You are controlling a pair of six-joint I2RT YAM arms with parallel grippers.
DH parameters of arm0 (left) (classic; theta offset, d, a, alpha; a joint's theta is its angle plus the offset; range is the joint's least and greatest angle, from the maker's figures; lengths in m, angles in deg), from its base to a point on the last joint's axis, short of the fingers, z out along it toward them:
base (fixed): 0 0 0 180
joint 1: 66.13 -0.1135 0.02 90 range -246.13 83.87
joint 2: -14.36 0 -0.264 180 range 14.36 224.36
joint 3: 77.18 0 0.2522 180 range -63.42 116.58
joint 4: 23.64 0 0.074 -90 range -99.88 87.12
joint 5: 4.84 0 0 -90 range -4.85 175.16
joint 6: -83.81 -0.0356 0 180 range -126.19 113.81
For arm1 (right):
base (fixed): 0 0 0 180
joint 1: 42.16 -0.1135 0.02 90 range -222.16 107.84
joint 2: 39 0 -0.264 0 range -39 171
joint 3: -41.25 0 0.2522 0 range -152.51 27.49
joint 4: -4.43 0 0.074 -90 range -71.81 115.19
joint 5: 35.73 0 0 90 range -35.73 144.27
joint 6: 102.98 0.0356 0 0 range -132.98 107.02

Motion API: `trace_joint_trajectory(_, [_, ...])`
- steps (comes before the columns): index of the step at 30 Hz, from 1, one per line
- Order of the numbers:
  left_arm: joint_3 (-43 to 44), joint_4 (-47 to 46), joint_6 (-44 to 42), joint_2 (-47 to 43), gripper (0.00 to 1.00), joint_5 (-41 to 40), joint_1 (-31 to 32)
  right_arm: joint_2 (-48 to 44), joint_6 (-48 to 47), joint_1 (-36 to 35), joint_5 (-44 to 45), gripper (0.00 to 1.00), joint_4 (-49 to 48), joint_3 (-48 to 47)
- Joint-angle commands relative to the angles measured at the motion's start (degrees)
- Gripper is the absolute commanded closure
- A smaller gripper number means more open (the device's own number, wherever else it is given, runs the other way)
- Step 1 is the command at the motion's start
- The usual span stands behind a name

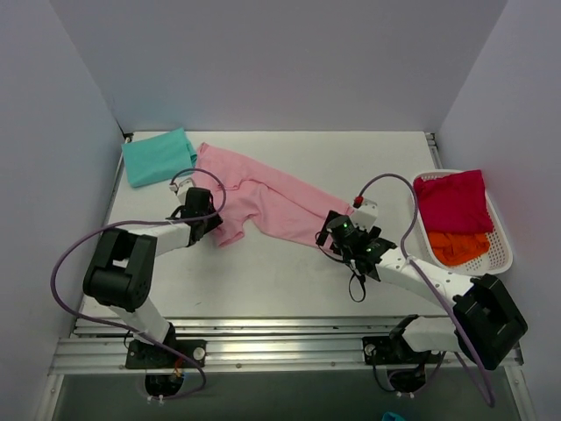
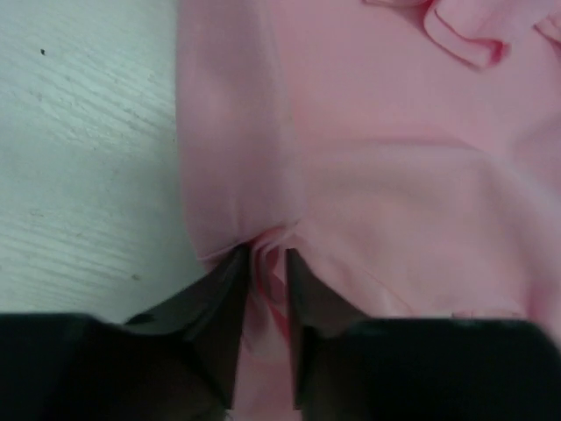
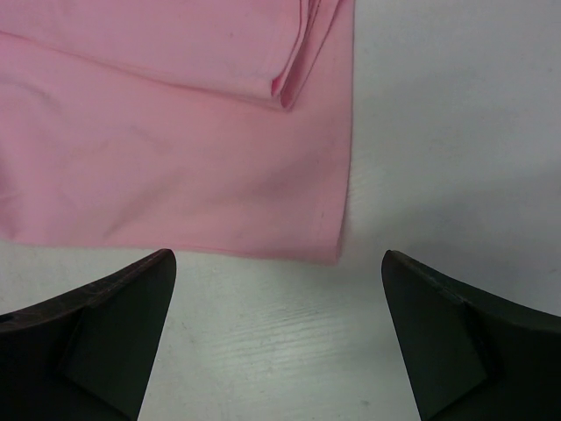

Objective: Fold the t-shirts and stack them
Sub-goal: Flatten the tshirt out

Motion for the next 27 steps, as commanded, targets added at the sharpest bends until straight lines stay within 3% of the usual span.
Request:
trace_joint_trajectory(1, [-4.3, -7.4, 3.9, -6.2, 0.4, 1.8, 1.4, -2.0, 4.6, -2.0, -1.0, 0.0, -1.7, 2.9])
trace_joint_trajectory(2, [-5.2, -7.0, 4.2, -6.2, 0.39, 0.6, 1.4, -2.4, 4.8, -2.0, -1.0, 0.0, -1.7, 3.3])
trace_joint_trajectory(4, [-7.4, -6.3, 4.5, -10.9, 0.19, -1.6, 2.8, -3.3, 5.4, -3.0, -0.6, 0.0, -1.7, 4.2])
trace_joint_trajectory(7, [-9.2, -4.2, 5.2, -17.3, 0.09, -6.6, 5.9, -5.2, 6.3, -4.1, 0.0, 0.0, -1.7, 5.7])
trace_joint_trajectory(16, [-12.7, 5.6, 6.8, -31.6, 0.06, -14.9, 16.0, -7.5, 6.6, -4.9, 1.7, 0.0, -1.5, 7.3])
trace_joint_trajectory(23, [-20.2, 9.2, 10.1, -39.0, 0.07, -17.0, 18.2, -8.0, 7.7, -4.7, 2.3, 0.0, -2.4, 9.0])
trace_joint_trajectory(27, [-22.5, 8.1, 10.4, -38.8, 0.06, -18.9, 18.2, -8.2, 8.1, -4.6, 2.2, 0.0, -3.0, 9.7])
